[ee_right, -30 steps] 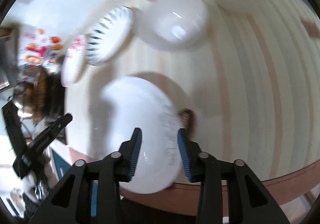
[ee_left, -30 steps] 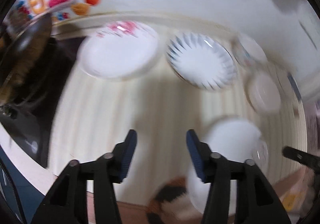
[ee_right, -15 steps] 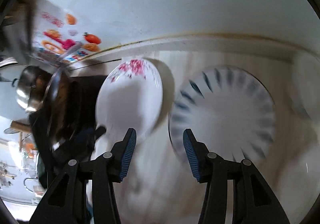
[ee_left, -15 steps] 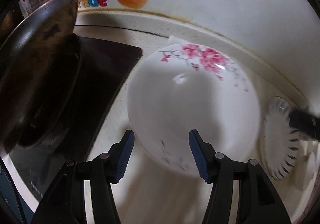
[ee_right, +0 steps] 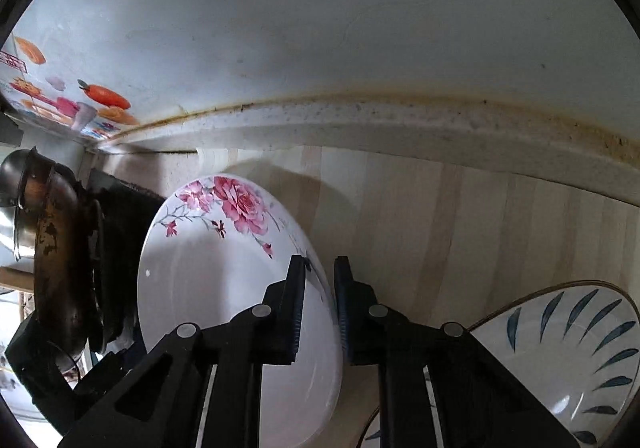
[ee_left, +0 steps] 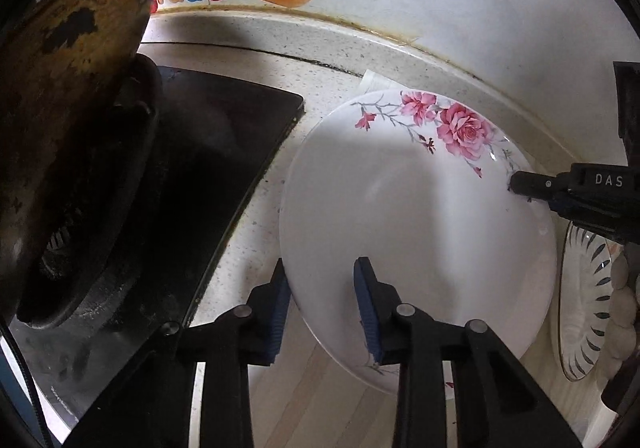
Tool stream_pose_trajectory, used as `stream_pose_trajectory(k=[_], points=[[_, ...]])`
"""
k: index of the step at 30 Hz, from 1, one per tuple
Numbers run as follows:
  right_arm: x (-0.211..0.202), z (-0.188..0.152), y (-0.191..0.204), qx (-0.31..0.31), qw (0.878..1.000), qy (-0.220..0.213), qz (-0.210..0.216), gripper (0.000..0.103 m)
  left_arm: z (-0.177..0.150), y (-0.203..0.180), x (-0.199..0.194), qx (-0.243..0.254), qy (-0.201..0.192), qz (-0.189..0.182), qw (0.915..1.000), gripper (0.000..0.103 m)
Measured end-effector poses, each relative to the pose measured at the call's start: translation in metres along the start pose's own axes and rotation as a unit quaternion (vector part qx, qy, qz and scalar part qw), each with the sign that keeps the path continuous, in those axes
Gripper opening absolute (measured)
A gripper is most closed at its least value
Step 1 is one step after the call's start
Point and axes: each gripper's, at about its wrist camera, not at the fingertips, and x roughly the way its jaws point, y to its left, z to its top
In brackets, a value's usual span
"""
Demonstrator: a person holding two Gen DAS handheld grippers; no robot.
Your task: Organize plates and bowls
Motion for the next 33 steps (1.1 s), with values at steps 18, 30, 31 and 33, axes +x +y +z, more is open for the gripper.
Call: stream_pose_trajectory(k=[18, 30, 31, 33], points=[[-0.092, -0.059, -0.01, -0.008, 1.0, -0.028, 0.009, 0.017, -0.05, -0.015, -0.106, 0.035, -0.029, -0.043, 0.9981, 0.028], [-0.208, -0.182, -0.056, 0.031, 0.997, -0.069, 0.025, 0.017, -0.103, -0.09, -0.176, 0.108, -0.022, -0.088, 0.99, 0.028], [-0.218, -0.199, -0.064, 0.04, 0.996, -0.071, 0.024, 0.017, -0.107, -0.097, -0.174, 0.114, -0.018, -0.092, 0.989, 0.028], [-0.228, -0.221, -0.078, 0.055, 0.995, -0.074, 0.025, 0.017, -0.123, -0.107, -0.176, 0.125, -0.009, -0.1, 0.987, 0.028]])
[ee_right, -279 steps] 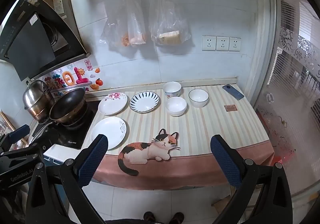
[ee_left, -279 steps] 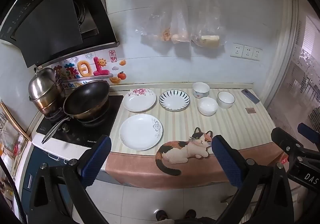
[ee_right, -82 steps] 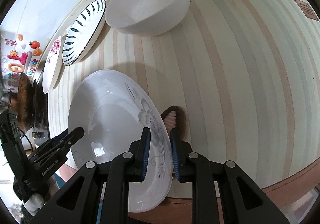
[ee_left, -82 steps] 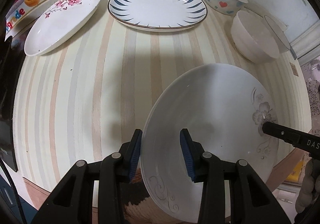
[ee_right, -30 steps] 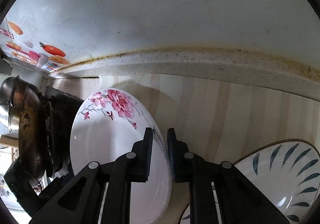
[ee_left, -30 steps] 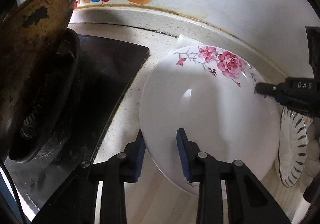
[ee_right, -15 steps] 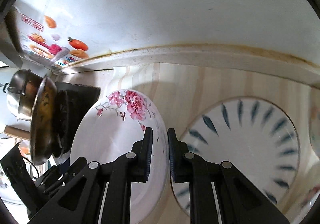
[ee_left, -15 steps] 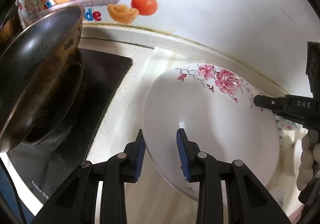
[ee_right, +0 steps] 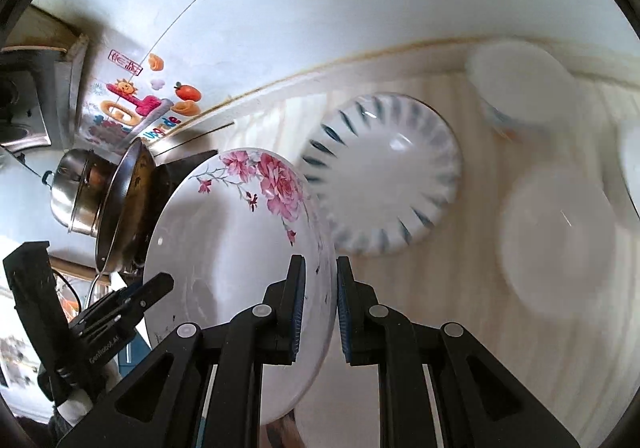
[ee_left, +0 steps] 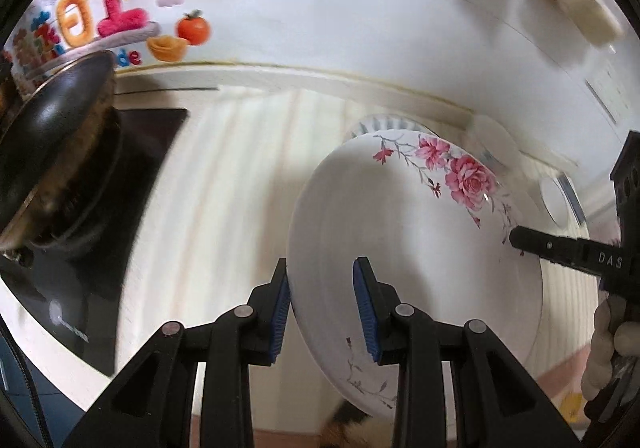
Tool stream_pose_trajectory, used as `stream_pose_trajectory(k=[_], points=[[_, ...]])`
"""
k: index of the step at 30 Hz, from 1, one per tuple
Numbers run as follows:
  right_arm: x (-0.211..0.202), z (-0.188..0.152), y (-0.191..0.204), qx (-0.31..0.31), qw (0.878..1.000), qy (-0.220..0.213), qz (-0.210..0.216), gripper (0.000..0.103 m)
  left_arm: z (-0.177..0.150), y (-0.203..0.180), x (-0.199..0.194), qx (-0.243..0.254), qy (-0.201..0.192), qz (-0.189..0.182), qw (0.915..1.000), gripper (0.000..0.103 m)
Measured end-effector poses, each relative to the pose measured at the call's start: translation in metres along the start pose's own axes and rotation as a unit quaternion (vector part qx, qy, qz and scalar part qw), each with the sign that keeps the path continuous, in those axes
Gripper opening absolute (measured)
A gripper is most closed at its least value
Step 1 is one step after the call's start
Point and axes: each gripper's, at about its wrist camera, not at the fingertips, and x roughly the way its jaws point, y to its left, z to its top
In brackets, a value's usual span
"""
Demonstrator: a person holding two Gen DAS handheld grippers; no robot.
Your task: Organize plates and bowls
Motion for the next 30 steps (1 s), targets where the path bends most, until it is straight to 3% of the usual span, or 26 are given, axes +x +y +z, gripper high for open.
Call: stream_pose_trajectory(k=[5, 11, 20, 30], points=[[-0.032, -0.052, -0.044, 0.039, 0.999, 0.0, -0.007, 0.017, -0.03, -0.041, 0.003, 0.031, 0.019, -0.015, 0.9992, 0.028], [-0.051, -0.091, -0.088, 0.058, 0.998, 0.001, -0.023, 0.017, -0.045, -0.069, 0.03, 0.061, 0.05, -0.023, 0.9966, 0.028], [-0.036, -0.123, -0.12, 0.071, 0.996, 0.023, -0.042, 0.017, -0.076, -0.083, 0.066, 0.085, 0.105, 0.001, 0.9908, 0.028], [-0.026, -0.141, -0.126, 0.07, 0.996, 0.032, -0.048, 0.017, -0.089, -0.084, 0.084, 0.097, 0.124, 0.027, 0.9872, 0.028]])
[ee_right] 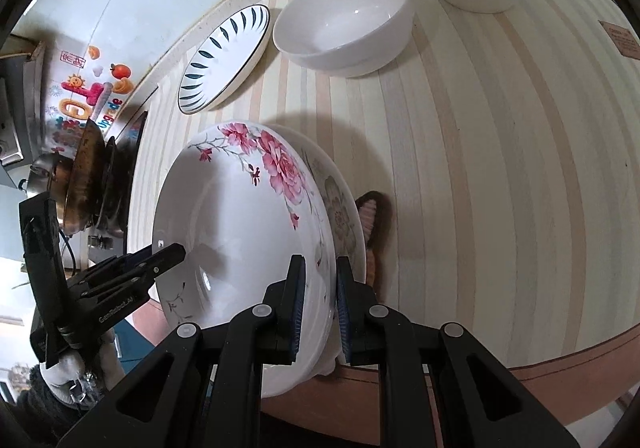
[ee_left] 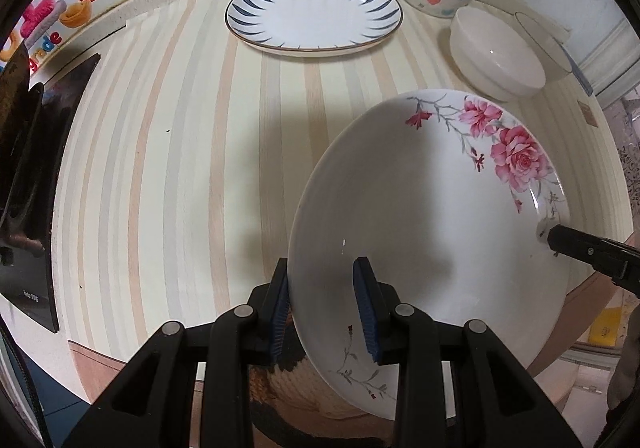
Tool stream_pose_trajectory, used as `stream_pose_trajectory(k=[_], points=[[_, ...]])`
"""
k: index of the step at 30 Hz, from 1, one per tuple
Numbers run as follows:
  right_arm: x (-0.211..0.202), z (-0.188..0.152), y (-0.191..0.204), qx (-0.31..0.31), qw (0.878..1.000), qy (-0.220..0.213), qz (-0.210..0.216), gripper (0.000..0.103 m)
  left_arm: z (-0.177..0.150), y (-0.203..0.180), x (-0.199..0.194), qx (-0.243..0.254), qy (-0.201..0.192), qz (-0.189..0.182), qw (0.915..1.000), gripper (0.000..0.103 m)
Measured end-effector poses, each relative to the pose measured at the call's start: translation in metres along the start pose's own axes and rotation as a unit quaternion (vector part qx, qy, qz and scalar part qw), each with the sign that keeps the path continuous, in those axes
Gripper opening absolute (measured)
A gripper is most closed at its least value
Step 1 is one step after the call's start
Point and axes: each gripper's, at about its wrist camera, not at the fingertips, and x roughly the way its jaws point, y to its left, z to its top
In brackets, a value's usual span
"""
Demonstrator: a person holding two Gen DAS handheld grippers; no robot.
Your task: Organize plates and bowls
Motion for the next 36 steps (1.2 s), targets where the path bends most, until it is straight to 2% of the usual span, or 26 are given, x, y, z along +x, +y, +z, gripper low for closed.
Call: stream_pose_trajectory(k=[13, 21, 31, 36], points=[[0.003, 0.006, 0.005, -0.008, 1.0, 0.0, -0.017, 0.017, 0.003, -0.007, 0.004, 0.009, -0.001, 0.019, 0.9998, 0.028], [0.004, 0.006, 0.009, -0.005, 0.999, 0.023, -0.031, 0.017, 0.004, -0.009, 0.005, 0.007, 0.004, 0.018, 0.9998, 0.028], [0.003, 0.007, 0.001, 0.034, 0.996, 0.075, -0.024, 0.019, 0.011, 0.002, -0.003, -0.003, 0.014, -0.006, 0.9999, 0.028], [-0.014, 0.017, -0.002, 0.056, 0.995, 0.081, -0.023, 0.02, 0.033, 0.027, -0.038, -0.035, -0.025, -0.027, 0.9987, 0.03]])
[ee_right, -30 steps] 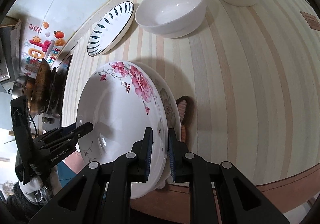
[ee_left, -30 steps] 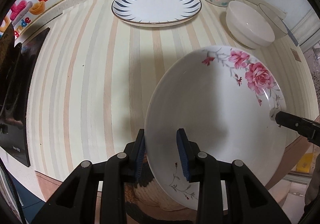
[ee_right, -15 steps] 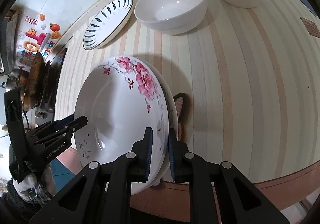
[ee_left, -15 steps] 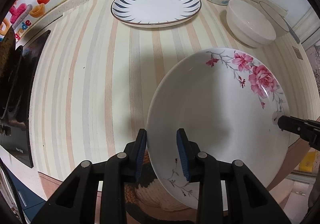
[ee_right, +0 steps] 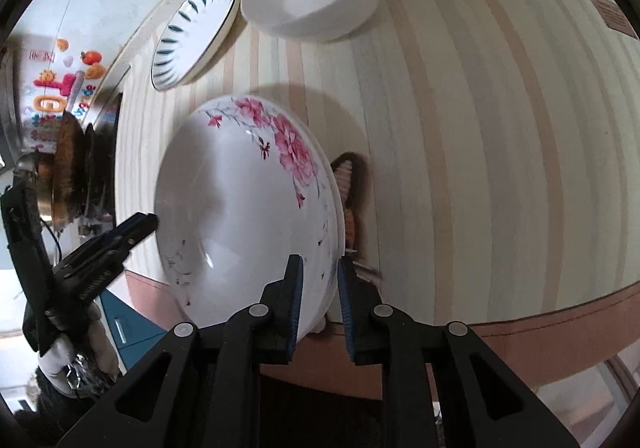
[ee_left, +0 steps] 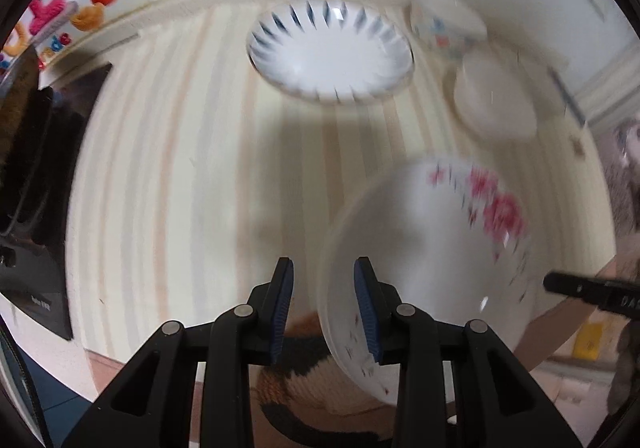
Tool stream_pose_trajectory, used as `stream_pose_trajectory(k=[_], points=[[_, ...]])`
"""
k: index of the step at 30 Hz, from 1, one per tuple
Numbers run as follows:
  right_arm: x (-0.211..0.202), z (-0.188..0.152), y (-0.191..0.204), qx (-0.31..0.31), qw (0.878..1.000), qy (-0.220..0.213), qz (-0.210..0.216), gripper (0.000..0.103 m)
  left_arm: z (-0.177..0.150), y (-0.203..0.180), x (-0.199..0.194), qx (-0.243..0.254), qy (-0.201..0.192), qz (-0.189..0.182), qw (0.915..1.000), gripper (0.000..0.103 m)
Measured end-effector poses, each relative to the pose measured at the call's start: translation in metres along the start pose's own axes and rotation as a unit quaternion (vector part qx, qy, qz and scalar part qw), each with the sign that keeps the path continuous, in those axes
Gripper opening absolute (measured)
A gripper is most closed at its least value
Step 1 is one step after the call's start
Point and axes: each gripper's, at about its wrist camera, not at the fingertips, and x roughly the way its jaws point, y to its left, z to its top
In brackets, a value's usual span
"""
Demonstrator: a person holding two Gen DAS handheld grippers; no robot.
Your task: Organize plates and bowls
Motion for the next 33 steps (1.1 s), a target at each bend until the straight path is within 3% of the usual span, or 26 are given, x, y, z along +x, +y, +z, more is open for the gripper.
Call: stream_pose_trajectory(k=[3, 6, 8, 11, 17, 19, 23, 25, 28, 33], points=[[-0.017, 0.016, 0.008, 0.018, 0.999, -0.015, 0.032, 0.024, 0.031, 0.021, -0.012, -0.021, -0.023, -0.007, 0.9995, 0.04], [-0.032, 0.055, 0.038, 0.016, 0.996, -0.049, 0.074, 0.04, 0.069, 0.042, -0.005, -0.02, -0.034, -0.01, 0.9992, 0.04], [-0.034, 0.078, 0.058, 0.003, 0.994, -0.071, 0.083, 0.041, 0.097, 0.059, 0.009, -0.029, -0.029, -0.011, 0.9991, 0.04], [-0.02, 0.128, 0.091, -0.017, 0.994, -0.095, 0.06, 0.041, 0.129, 0.076, 0.032, -0.042, -0.019, -0.015, 0.9988, 0.04], [0.033, 0.204, 0.109, -0.006, 0.996, -0.091, 0.016, 0.041, 0.171, 0.093, 0.085, -0.052, 0.019, -0.028, 0.998, 0.04], [0.045, 0.218, 0.107, -0.005, 0.996, -0.092, -0.005, 0.04, 0.179, 0.097, 0.098, -0.058, 0.028, -0.04, 0.9971, 0.04], [0.065, 0.232, 0.108, -0.009, 0.996, -0.09, -0.021, 0.022, 0.185, 0.098, 0.116, -0.057, 0.031, -0.051, 0.9966, 0.036], [0.073, 0.234, 0.107, -0.011, 0.995, -0.091, -0.027, 0.016, 0.185, 0.097, 0.12, -0.051, 0.027, -0.057, 0.9967, 0.024], [0.075, 0.234, 0.109, -0.017, 0.994, -0.103, -0.028, 0.014, 0.185, 0.093, 0.121, -0.042, 0.02, -0.065, 0.9968, 0.015], [0.072, 0.23, 0.107, -0.026, 0.994, -0.105, -0.03, 0.013, 0.181, 0.088, 0.122, -0.043, 0.019, -0.061, 0.9971, 0.014]])
